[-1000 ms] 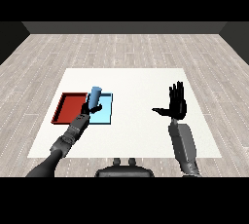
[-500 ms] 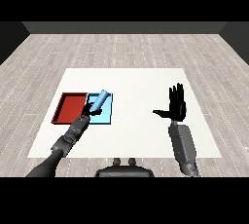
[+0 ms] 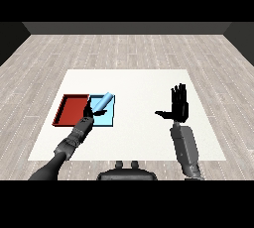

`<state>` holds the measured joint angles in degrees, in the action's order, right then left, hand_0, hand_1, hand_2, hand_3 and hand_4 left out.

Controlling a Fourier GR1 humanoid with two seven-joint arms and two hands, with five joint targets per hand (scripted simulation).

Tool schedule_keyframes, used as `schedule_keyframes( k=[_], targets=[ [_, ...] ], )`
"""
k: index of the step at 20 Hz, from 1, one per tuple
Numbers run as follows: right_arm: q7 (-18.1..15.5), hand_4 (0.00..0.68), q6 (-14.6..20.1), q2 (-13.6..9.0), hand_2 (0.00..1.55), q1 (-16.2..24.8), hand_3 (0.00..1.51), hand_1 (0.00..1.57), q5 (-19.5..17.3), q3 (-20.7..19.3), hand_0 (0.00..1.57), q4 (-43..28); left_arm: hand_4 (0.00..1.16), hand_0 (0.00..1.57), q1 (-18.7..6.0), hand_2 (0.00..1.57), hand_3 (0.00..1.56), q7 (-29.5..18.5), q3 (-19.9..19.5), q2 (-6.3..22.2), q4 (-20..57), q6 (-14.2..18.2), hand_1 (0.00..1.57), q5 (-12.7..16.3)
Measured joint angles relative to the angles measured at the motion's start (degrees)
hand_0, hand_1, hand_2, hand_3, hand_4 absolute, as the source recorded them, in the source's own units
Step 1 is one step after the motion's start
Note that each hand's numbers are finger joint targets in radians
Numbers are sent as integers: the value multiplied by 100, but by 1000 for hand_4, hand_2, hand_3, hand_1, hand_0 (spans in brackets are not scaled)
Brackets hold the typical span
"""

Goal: Pick the blue can and put it in the blue box

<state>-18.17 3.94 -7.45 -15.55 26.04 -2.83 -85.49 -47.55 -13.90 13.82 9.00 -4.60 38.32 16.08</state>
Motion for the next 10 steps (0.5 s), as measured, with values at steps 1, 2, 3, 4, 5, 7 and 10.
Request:
schedule_keyframes(
  k=[1,2,3,4,5,7,10],
  targets=[
    [34,0,-15,-27,0,-13,0,0,33,-30,0,-30,0,0,-5,0,0,-165,-70,-6,-87,106,0,48],
    [80,0,-9,-20,0,-10,0,0,52,-19,0,-92,0,0,15,0,0,-381,-150,13,-211,155,0,107],
    [86,0,-9,-17,0,-13,0,0,63,-27,0,-107,0,0,6,0,0,-588,-216,38,-362,120,0,155],
    [75,0,-29,-8,0,-13,0,0,59,-5,0,-127,0,0,30,0,0,-829,-305,59,-565,19,0,234],
    [58,0,-46,-7,0,14,0,0,39,15,0,-138,0,0,44,0,0,-1059,-370,30,-758,-82,0,292],
    [41,0,-72,0,0,73,0,0,3,63,0,-161,0,0,104,0,0,-1540,-488,-8,-1161,-387,0,411],
    [35,0,-92,-28,0,108,0,0,-76,113,0,-139,0,0,298,0,0,-2222,-567,-52,-1808,-1041,0,552]
  ],
)
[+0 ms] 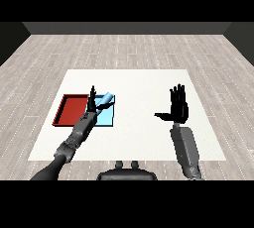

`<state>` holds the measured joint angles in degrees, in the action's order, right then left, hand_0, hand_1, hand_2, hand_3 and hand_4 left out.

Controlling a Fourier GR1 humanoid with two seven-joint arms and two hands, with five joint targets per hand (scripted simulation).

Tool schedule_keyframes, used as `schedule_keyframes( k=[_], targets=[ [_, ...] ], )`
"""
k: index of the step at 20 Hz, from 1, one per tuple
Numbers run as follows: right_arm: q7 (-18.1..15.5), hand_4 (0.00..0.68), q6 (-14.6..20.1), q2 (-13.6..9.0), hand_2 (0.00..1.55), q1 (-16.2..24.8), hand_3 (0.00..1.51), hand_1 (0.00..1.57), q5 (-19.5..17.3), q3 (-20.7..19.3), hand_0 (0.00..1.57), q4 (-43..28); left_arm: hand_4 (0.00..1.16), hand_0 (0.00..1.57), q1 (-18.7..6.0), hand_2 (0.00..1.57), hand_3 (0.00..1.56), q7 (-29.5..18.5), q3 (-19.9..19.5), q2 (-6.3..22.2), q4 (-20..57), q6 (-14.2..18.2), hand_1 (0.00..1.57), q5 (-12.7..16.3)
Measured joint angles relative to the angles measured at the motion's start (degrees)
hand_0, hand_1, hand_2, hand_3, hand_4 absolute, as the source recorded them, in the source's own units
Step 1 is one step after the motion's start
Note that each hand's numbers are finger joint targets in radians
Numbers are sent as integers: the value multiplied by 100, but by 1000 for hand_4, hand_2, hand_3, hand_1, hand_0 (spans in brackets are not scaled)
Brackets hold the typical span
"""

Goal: Pick the blue can and put it in the blue box

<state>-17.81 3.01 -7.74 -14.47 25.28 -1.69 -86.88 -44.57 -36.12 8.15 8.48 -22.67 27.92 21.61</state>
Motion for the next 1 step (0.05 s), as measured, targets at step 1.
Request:
schedule_keyframes(
  k=[1],
  targets=[
    [29,0,-7,-9,0,49,0,0,-22,31,0,-11,0,0,93,0,0,-173,3,-11,-232,-194,0,33]
  ],
)
